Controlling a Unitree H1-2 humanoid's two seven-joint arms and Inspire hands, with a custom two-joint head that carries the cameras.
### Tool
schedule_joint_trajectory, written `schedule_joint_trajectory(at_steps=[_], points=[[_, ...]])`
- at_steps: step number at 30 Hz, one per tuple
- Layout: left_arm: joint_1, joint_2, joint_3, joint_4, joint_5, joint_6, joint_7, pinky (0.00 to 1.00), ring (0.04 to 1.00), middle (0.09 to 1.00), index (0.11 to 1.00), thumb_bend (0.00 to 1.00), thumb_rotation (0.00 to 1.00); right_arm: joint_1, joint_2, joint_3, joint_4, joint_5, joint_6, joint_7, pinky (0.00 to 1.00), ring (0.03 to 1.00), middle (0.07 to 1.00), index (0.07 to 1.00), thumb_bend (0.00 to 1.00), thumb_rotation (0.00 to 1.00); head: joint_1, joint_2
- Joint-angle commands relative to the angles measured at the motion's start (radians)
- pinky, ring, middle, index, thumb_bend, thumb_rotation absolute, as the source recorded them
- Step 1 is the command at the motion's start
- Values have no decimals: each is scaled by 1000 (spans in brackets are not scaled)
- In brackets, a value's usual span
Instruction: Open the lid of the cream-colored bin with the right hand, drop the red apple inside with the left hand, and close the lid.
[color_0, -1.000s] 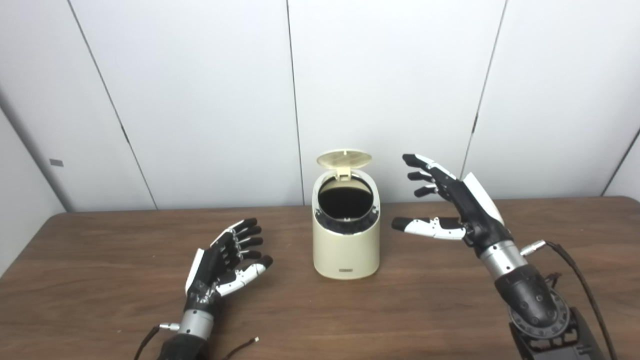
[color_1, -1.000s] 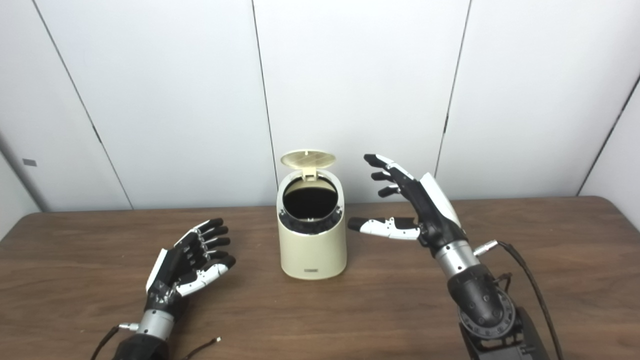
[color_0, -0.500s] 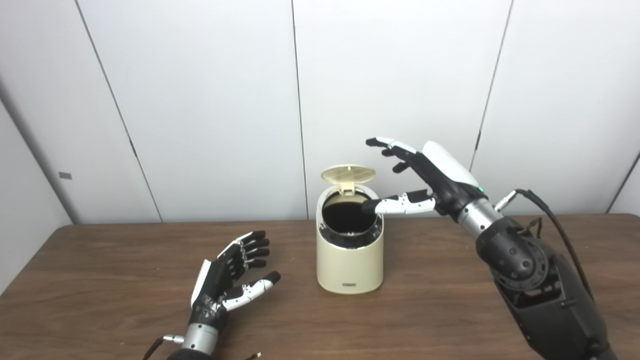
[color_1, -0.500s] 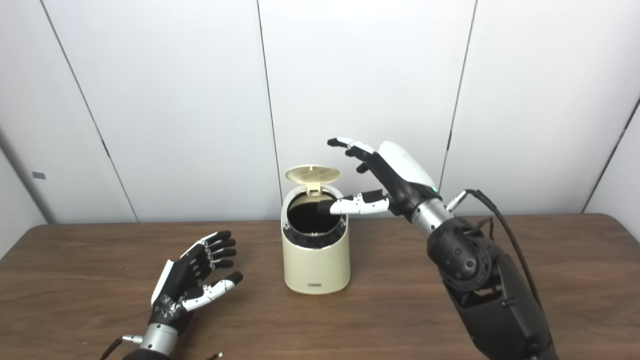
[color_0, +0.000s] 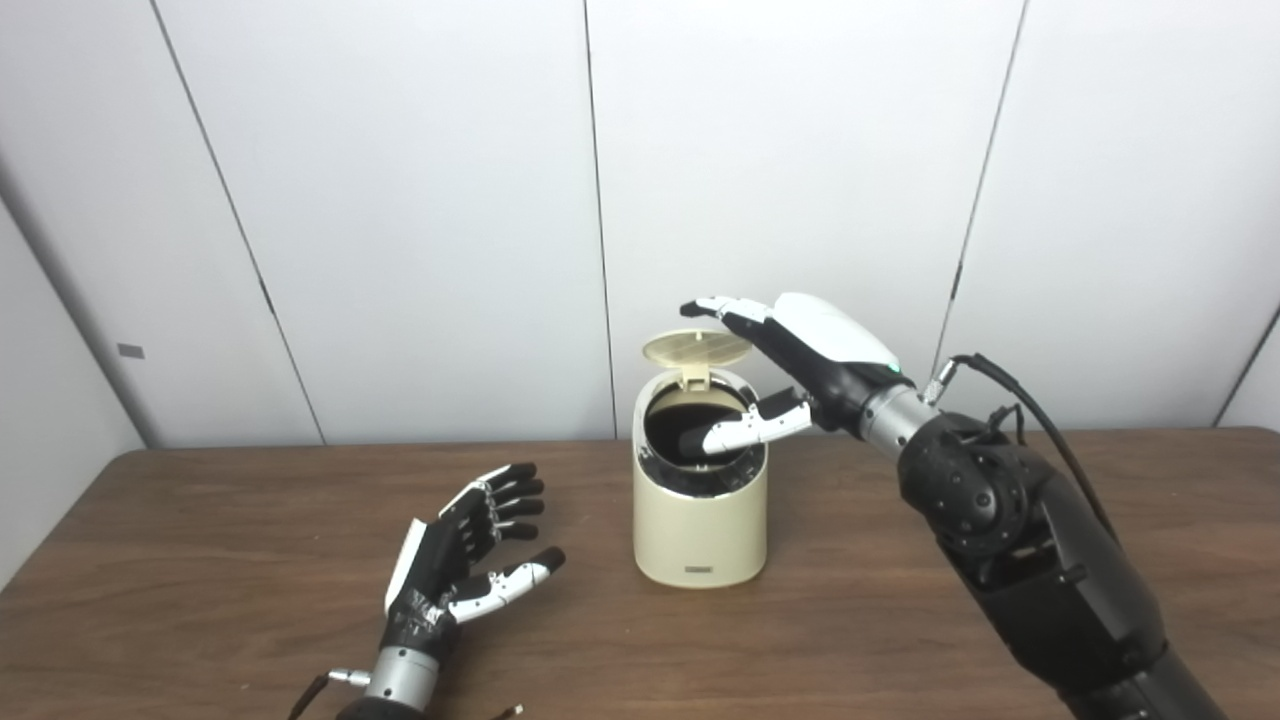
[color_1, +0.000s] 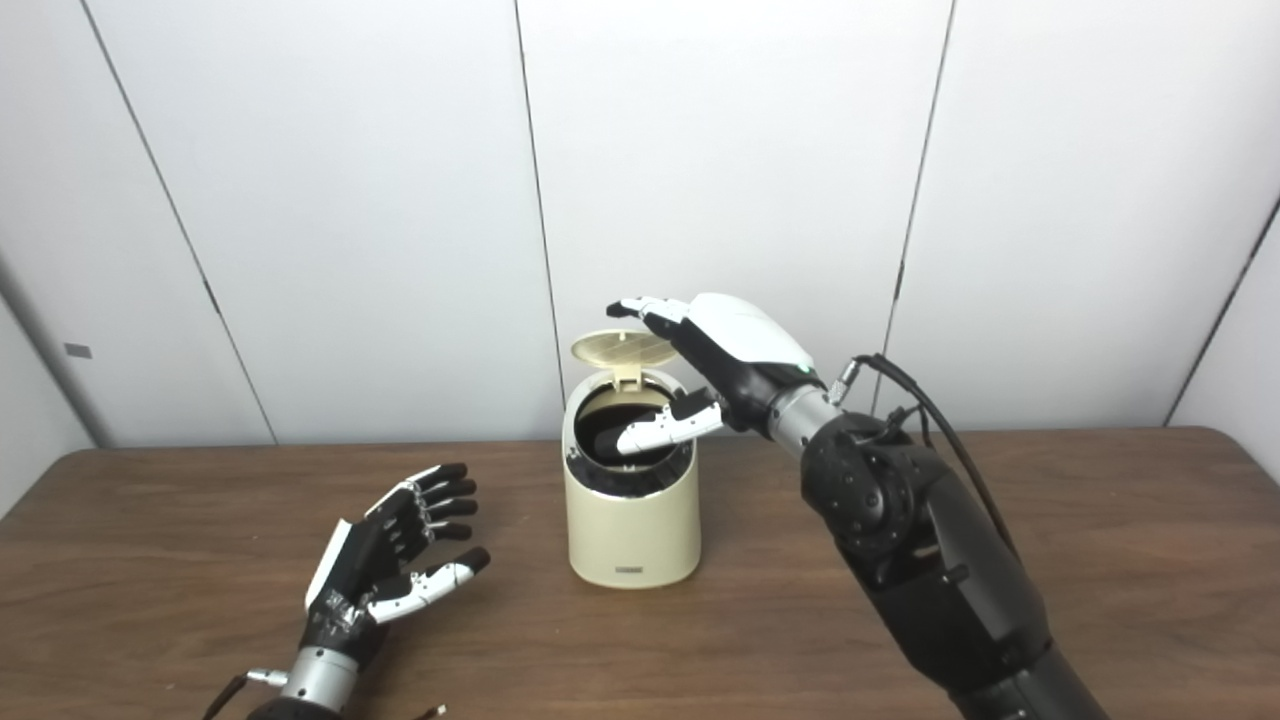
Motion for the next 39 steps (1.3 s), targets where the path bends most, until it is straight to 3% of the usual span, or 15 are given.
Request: schedule_joint_trajectory(at_steps=[1,18,29,39], points=[[58,-36,-10,38,6,-7,11,688,740,758,787,652,13,-58,-13,1,-14,-18,-28,-2,801,924,894,879,710,541,4,4],[62,-56,1,4,21,14,32,646,716,745,762,643,17,5,-52,-10,-134,-17,-105,30,760,886,837,812,676,541,18,36],[60,-54,1,5,25,22,34,639,717,745,763,644,7,40,-73,-27,-149,-17,-177,20,742,871,781,774,675,533,22,46],[67,-57,2,-13,21,46,33,665,721,742,765,644,11,70,-78,-39,-168,-1,-182,46,743,869,770,761,670,500,26,63]])
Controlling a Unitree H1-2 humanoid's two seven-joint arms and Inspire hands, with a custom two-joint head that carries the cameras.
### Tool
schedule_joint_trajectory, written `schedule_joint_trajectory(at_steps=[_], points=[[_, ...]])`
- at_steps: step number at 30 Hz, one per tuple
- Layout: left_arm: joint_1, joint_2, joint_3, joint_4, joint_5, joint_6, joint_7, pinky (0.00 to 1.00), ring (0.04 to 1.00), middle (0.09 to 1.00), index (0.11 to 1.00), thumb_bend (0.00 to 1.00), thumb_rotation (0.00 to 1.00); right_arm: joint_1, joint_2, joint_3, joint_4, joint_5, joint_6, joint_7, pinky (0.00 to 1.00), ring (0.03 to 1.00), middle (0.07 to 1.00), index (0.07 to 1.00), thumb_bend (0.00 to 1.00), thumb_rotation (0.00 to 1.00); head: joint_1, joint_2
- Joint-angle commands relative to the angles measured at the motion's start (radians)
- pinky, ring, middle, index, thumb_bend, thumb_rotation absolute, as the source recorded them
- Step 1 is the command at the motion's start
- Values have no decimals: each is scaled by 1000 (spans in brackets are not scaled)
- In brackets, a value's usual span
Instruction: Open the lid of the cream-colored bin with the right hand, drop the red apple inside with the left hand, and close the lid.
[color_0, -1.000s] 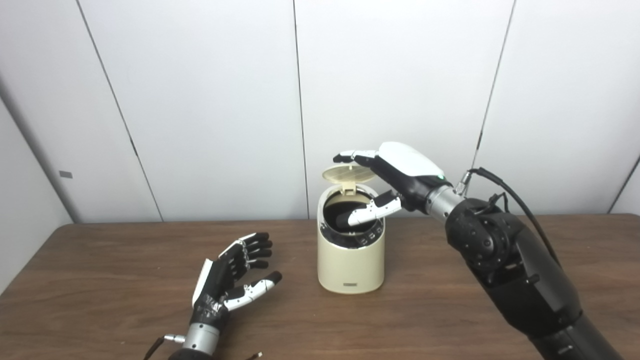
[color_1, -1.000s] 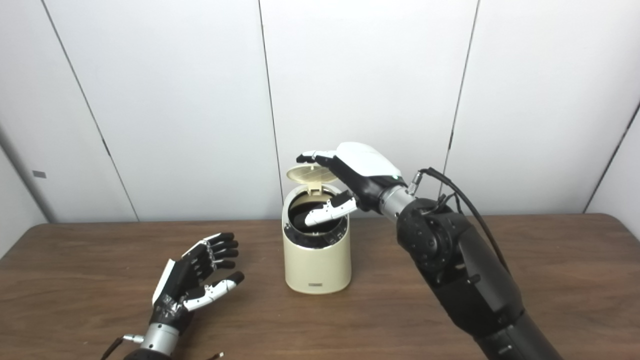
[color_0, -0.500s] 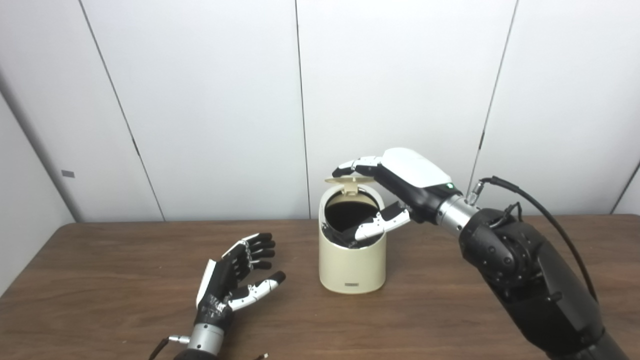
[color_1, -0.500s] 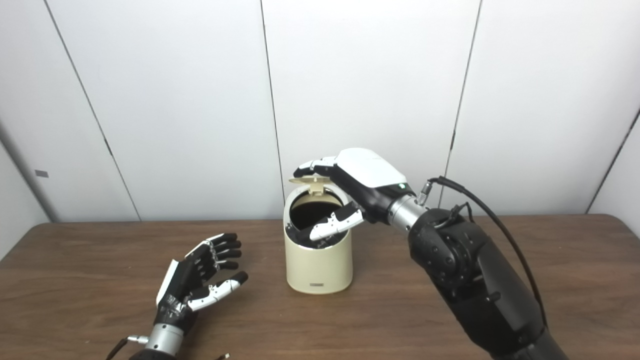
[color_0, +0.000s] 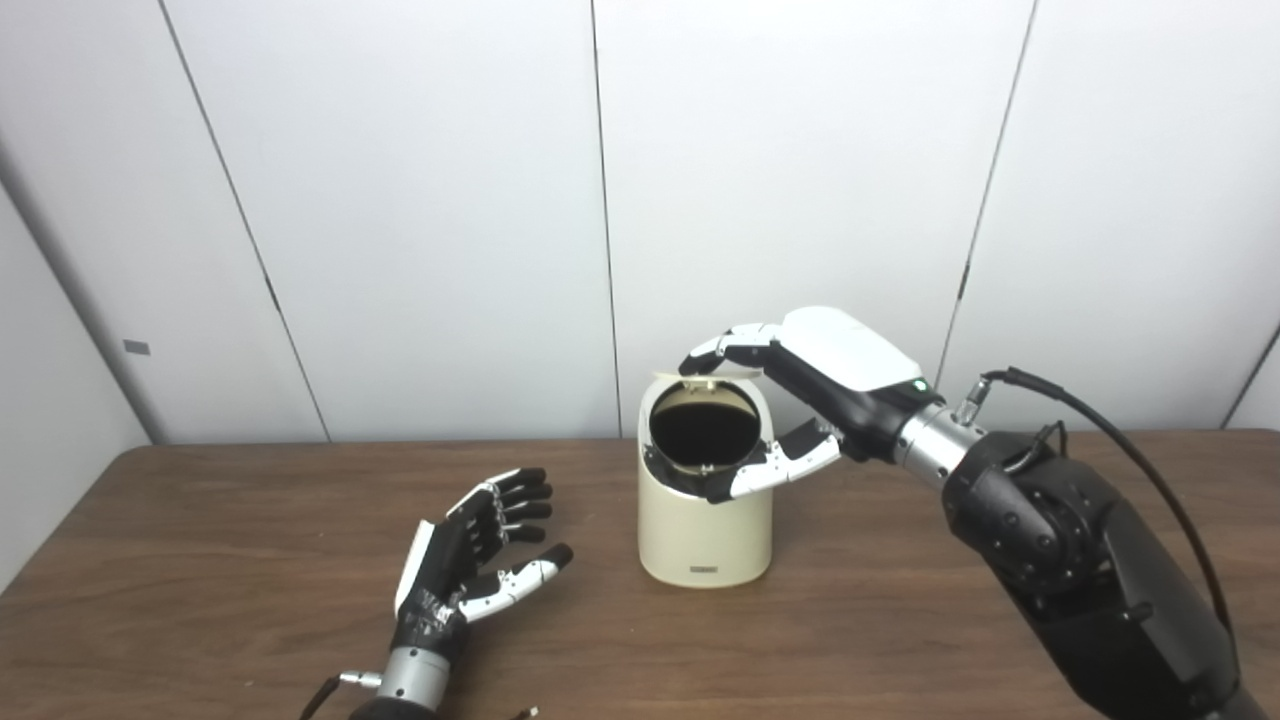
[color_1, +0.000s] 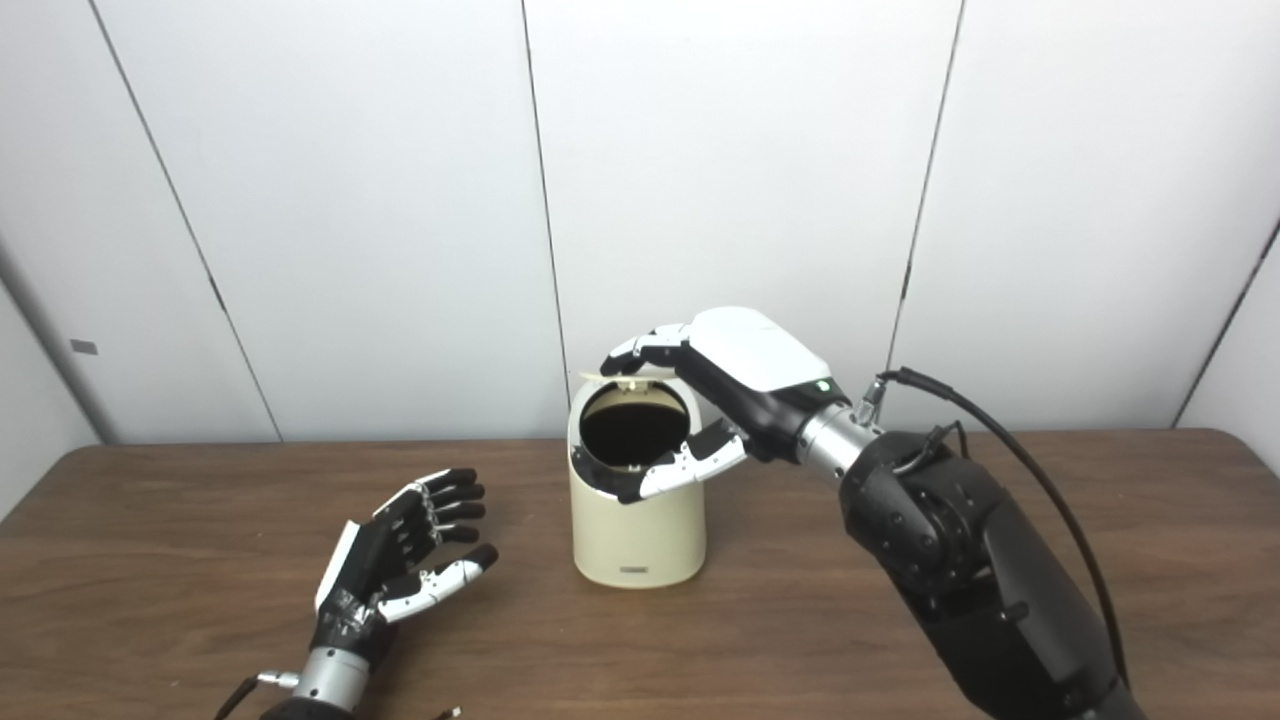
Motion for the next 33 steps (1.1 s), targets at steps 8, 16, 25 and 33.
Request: schedule_joint_trajectory(at_steps=[8,16,25,33], points=[[61,-29,-9,8,3,7,10,646,719,742,763,646,6,-19,-29,-5,-47,-21,-52,19,763,883,760,756,664,491,1,15],[65,-31,-11,-9,11,18,15,634,707,737,759,641,5,1,-28,-4,-32,-35,-93,21,809,864,749,741,663,499,7,26],[70,-41,-9,-23,10,36,17,631,710,740,761,642,0,16,-27,14,-34,-55,-102,43,799,855,730,738,677,455,14,40],[72,-44,-9,-34,10,41,16,631,710,740,762,641,11,20,-36,47,-46,-129,-103,84,939,887,751,752,690,467,19,46]])
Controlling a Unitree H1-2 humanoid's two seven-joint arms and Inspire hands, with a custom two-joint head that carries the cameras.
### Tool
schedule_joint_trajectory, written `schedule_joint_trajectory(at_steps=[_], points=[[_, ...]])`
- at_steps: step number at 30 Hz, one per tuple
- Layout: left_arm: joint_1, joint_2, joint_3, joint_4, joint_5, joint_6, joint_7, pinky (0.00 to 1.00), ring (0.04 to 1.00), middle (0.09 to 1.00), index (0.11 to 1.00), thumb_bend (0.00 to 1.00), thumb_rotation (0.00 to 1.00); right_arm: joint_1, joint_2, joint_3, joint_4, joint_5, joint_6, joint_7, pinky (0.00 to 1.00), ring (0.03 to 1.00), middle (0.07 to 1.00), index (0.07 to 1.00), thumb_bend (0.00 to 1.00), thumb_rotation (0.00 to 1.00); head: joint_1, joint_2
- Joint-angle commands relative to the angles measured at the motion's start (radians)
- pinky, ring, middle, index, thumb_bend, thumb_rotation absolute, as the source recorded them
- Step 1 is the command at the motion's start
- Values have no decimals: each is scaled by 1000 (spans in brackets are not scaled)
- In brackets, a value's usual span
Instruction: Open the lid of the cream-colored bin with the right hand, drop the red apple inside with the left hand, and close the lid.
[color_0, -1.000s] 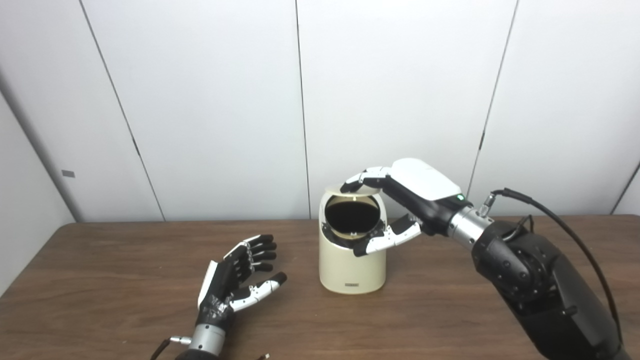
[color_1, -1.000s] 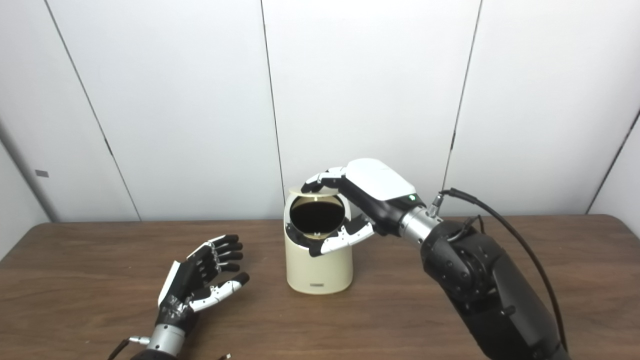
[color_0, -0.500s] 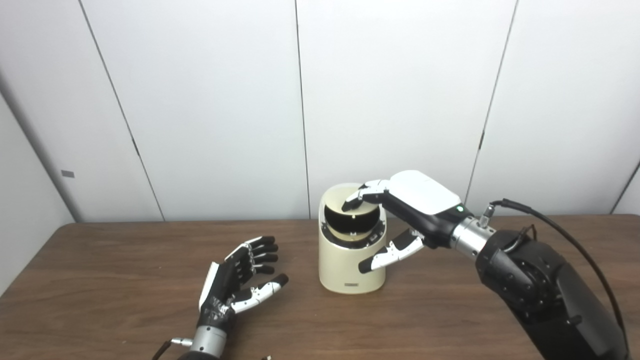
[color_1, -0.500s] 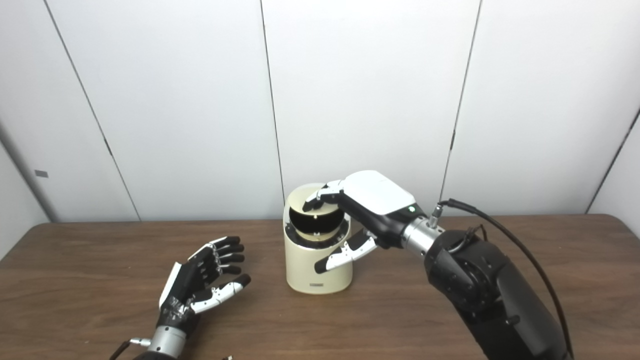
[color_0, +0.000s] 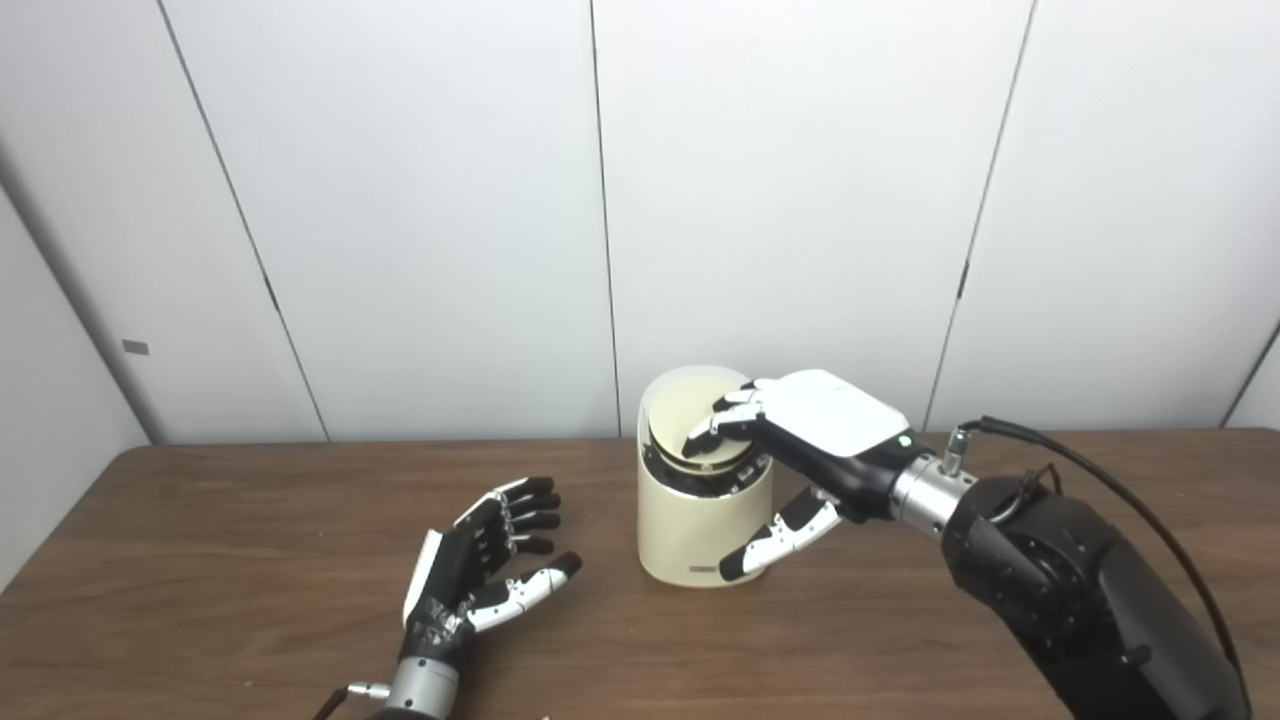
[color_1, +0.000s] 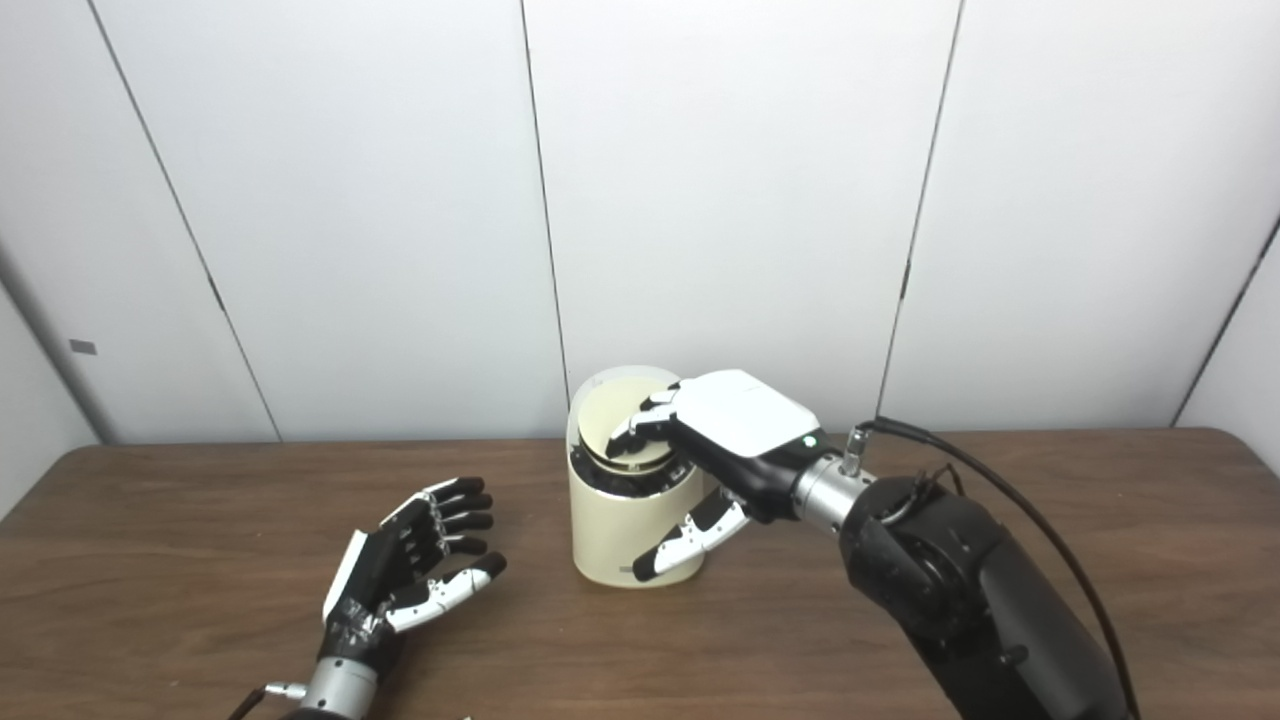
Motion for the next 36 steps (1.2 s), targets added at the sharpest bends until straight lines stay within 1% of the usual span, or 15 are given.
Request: schedule_joint_trajectory(at_steps=[1,4,9,10,12,15,20,23,27,28,31,33,34,35,36], points=[[44,-21,-9,19,0,-2,10,628,709,740,763,641,11,-26,-20,2,-30,-20,-27,4,936,888,753,753,689,468,1,1],[48,-24,-8,10,3,3,15,621,707,739,763,636,1,-24,-22,13,-27,-38,-36,17,929,895,758,762,688,500,4,7],[49,-24,-9,5,8,-2,17,639,707,737,759,643,28,-18,-23,26,-11,-58,-52,37,900,880,741,743,695,493,5,10],[51,-25,-9,2,7,-2,16,642,707,736,758,644,26,-18,-25,30,-10,-64,-53,42,898,880,741,744,695,506,6,13],[53,-25,-9,-1,8,-1,17,638,706,735,757,643,17,-22,-30,43,-9,-83,-44,73,906,886,747,748,691,526,6,13],[54,-25,-10,-3,14,-4,20,619,701,734,754,648,22,-30,-34,61,-11,-114,-25,125,949,913,767,765,696,575,9,17],[59,-27,-8,-16,6,13,19,625,708,737,752,651,10,-41,-48,92,0,-139,-31,169,929,906,772,773,726,616,7,19],[60,-27,-6,-21,5,19,19,628,710,735,749,649,12,-41,-50,91,0,-130,-26,180,912,898,772,771,736,630,7,20],[59,-25,-6,-18,6,14,17,625,708,734,751,650,26,-41,-47,67,-18,-105,-11,176,943,911,778,775,720,640,4,19],[59,-25,-6,-19,6,14,16,623,708,734,751,650,24,-40,-42,49,-23,-80,-8,162,947,912,777,775,714,638,4,18],[58,-22,-7,-16,7,7,14,618,704,734,753,648,19,-32,-16,-11,-44,-13,13,115,917,885,761,755,690,576,3,16],[58,-22,-7,-16,6,8,13,619,704,738,754,645,9,-29,0,-48,-53,27,20,83,906,876,763,758,675,563,5,15],[59,-22,-7,-16,5,9,14,620,705,739,753,646,7,-25,9,-75,-55,63,18,60,874,863,757,760,674,553,5,15],[59,-22,-6,-16,3,11,13,620,703,739,753,647,5,-20,16,-100,-57,91,18,42,850,862,768,803,669,536,5,14],[59,-22,-6,-16,3,11,14,621,703,738,753,649,1,-15,24,-123,-56,113,13,20,830,866,798,872,662,537,6,13]])
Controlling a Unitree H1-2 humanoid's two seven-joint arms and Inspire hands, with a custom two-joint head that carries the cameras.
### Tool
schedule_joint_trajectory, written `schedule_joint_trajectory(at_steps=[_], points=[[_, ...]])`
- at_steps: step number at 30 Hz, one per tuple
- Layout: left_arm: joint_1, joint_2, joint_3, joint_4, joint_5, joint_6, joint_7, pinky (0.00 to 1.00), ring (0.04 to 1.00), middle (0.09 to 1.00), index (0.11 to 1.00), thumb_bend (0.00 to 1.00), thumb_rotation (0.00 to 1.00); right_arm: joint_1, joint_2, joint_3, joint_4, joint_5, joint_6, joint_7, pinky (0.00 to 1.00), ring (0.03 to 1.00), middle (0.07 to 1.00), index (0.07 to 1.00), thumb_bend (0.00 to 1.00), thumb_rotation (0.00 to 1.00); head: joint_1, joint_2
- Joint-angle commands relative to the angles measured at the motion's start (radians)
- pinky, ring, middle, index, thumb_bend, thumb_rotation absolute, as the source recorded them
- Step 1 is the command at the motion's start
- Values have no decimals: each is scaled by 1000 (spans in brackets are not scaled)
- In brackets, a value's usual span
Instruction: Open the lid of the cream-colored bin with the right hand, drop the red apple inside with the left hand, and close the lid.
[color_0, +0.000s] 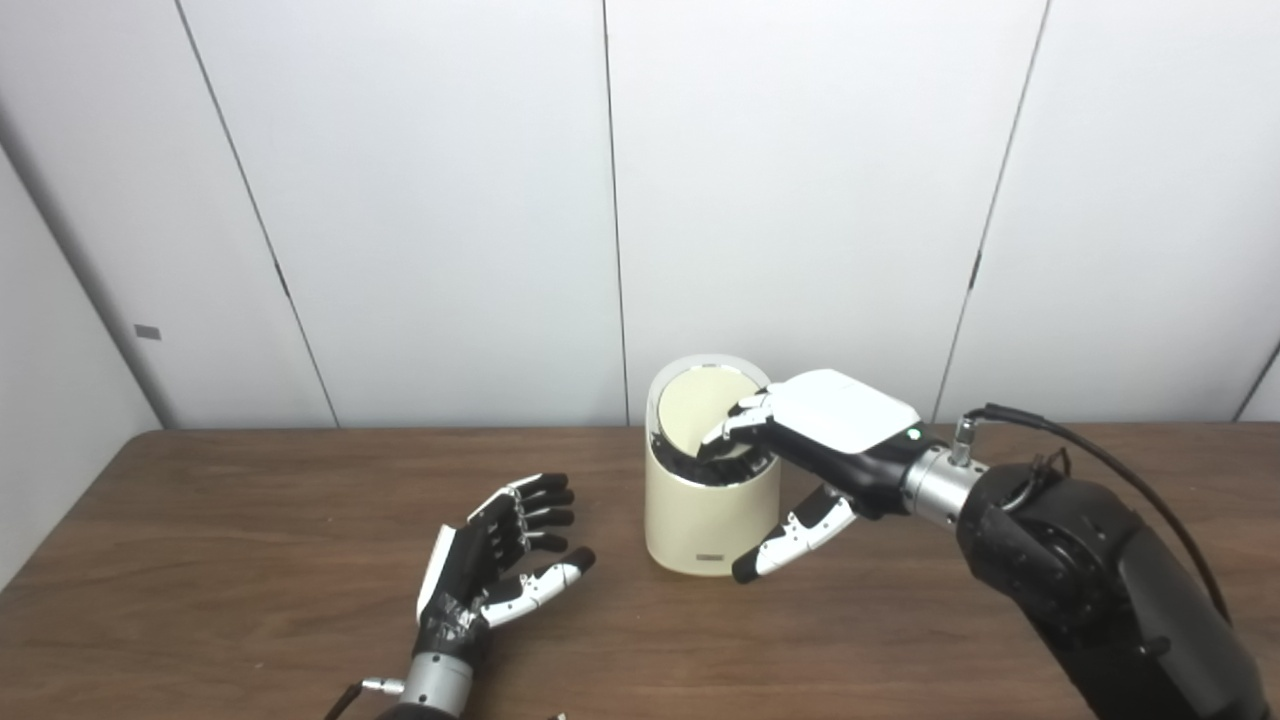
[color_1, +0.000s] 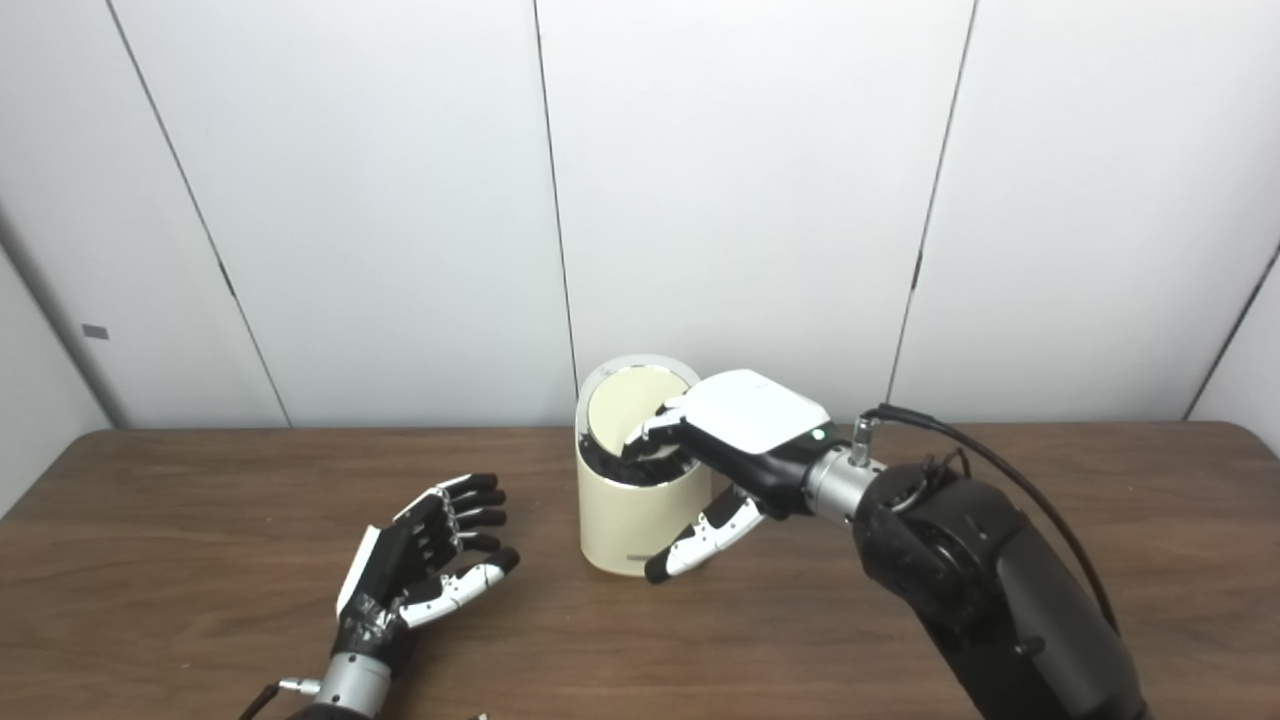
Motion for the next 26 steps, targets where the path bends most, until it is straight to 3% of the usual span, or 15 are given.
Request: schedule_joint_trajectory(at_steps=[1,4,7,13,15,20,23,26], points=[[36,-7,-4,22,-2,-14,5,627,703,736,753,650,0,-32,14,-67,-31,56,-3,-83,809,863,820,912,656,525,1,0],[37,-6,-4,22,-1,-12,5,637,703,735,754,649,0,-3,45,-134,-37,113,5,-146,779,882,896,981,648,456,0,1],[38,-3,-4,21,-4,-11,0,627,704,736,753,652,0,29,66,-186,-35,166,-4,-206,742,890,917,989,635,394,-2,2],[39,1,-4,16,-15,-13,-11,655,716,740,758,651,9,122,74,-272,-11,305,20,-260,831,941,967,969,675,215,2,4],[39,3,-3,11,-18,-9,-15,637,713,741,760,656,11,156,70,-289,8,314,17,-286,830,937,968,959,698,217,3,6],[37,9,-2,10,-19,-10,-17,638,716,741,757,668,32,237,94,-313,92,351,4,-353,802,888,937,963,760,348,-2,5],[34,14,-1,10,-29,-16,-26,611,706,739,754,675,42,269,117,-313,124,369,-7,-397,768,872,924,952,771,346,-8,3],[33,19,-1,2,-30,-18,-30,600,702,737,752,673,34,294,137,-309,164,397,-64,-436,729,857,914,939,749,298,-11,9]])
